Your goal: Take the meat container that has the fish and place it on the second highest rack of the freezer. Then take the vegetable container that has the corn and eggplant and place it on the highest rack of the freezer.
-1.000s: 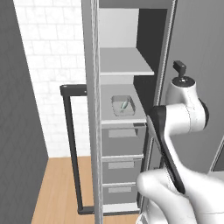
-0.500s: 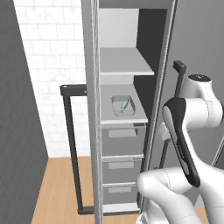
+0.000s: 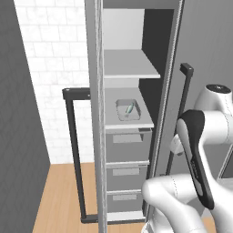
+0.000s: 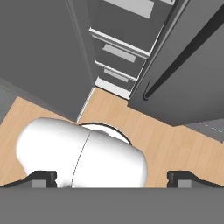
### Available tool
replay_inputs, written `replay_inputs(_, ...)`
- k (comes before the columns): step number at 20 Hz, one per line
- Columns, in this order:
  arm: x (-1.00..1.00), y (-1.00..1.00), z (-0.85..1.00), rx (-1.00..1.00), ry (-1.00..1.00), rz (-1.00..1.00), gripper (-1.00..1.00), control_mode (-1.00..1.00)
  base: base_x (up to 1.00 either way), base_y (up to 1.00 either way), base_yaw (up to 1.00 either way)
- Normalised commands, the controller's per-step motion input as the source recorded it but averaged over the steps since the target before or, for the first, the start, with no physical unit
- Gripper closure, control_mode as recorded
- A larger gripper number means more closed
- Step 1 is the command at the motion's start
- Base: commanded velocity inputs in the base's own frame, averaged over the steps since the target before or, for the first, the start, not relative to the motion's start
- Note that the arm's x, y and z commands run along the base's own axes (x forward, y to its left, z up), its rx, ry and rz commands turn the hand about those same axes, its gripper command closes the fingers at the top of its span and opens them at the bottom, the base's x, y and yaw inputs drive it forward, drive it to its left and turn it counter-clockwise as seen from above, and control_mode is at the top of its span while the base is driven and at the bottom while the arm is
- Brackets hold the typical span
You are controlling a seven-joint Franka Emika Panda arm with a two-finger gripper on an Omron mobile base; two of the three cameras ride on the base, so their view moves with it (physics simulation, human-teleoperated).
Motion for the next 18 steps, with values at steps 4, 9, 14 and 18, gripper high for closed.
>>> replay_inputs(4, 0.00, 0.00, 0.00, 0.00, 0.00, 0.00, -1.00, -1.00, 0.00, 0.00, 0.00)
replay_inputs(9, 0.00, 0.00, 0.00, 0.00, 0.00, 0.00, -1.00, -1.00, 0.00, 0.00, 0.00)
replay_inputs(14, 0.00, 0.00, 0.00, 0.00, 0.00, 0.00, -1.00, 1.00, -0.61, -0.26, -0.02)
replay_inputs(18, 0.00, 0.00, 0.00, 0.00, 0.00, 0.00, -1.00, 1.00, -0.74, -0.54, -0.10)
